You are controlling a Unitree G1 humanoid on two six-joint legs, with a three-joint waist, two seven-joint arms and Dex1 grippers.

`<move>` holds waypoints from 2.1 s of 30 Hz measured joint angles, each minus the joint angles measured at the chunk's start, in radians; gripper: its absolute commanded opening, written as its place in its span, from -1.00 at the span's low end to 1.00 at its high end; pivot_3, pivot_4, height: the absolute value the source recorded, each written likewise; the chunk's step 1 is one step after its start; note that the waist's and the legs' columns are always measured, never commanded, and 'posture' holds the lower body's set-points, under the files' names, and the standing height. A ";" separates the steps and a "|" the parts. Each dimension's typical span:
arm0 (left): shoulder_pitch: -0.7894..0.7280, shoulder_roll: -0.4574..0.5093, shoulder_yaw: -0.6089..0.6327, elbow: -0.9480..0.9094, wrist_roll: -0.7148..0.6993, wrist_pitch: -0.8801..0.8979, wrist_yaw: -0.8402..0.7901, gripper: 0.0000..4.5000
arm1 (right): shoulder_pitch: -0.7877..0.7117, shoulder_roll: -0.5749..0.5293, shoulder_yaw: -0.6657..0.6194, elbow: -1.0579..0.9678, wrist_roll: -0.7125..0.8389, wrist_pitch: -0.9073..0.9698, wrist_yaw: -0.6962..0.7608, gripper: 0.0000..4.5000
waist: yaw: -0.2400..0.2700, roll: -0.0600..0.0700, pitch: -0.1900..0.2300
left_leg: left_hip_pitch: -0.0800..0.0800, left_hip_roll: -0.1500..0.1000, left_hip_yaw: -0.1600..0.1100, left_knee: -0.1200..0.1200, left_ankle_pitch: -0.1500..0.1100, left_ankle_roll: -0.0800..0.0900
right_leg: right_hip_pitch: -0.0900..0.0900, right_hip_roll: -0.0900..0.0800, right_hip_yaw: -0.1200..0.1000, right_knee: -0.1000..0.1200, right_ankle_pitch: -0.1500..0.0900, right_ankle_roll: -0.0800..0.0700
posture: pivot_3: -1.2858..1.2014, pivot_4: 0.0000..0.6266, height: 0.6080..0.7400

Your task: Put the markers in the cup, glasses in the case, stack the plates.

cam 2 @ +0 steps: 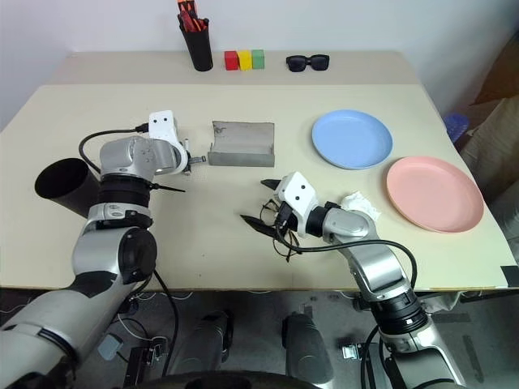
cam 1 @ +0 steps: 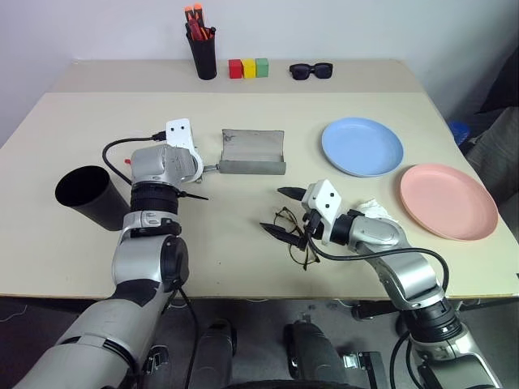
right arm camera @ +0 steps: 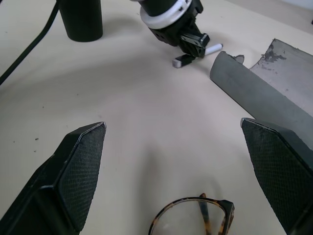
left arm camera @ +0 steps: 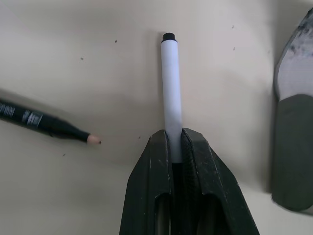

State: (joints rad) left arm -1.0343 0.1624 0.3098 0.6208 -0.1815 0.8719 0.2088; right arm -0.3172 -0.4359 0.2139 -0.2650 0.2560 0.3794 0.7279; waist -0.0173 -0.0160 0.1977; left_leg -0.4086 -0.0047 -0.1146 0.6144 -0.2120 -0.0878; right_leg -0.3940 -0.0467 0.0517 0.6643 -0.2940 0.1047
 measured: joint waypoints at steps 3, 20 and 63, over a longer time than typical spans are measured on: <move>0.068 -0.008 -0.031 -0.099 0.036 -0.223 0.002 -0.99 | -0.007 0.025 -0.001 0.008 0.002 0.000 -0.007 1.00 | -0.003 0.000 0.000 | -0.001 0.000 0.000 -0.001 0.002 -0.004 | -0.002 0.000 0.000 0.001 0.000 0.000 | 0.03 -0.52 1.00; 0.578 0.107 0.065 -0.968 0.237 -0.540 0.098 -0.99 | -0.076 0.186 -0.017 0.033 0.165 -0.032 0.068 1.00 | 0.000 -0.001 0.000 | 0.000 0.001 0.000 0.000 0.001 -0.001 | 0.000 0.000 0.000 0.001 0.000 0.000 | 0.03 -0.52 1.00; 0.239 -0.161 0.022 -0.790 0.196 -0.025 0.222 1.00 | -0.132 0.202 -0.035 0.080 0.187 -0.022 0.036 1.00 | -0.014 -0.003 -0.002 | 0.001 0.000 -0.001 0.000 0.000 -0.001 | 0.001 0.001 0.000 0.001 0.000 0.000 | 0.03 -0.52 1.00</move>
State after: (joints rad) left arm -0.7950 0.0018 0.3316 -0.1692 0.0144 0.8466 0.4307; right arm -0.4491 -0.2341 0.1790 -0.1847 0.4433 0.3578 0.7642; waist -0.0310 -0.0192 0.1960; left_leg -0.4078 -0.0045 -0.1157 0.6146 -0.2117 -0.0883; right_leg -0.3934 -0.0453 0.0512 0.6653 -0.2939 0.1046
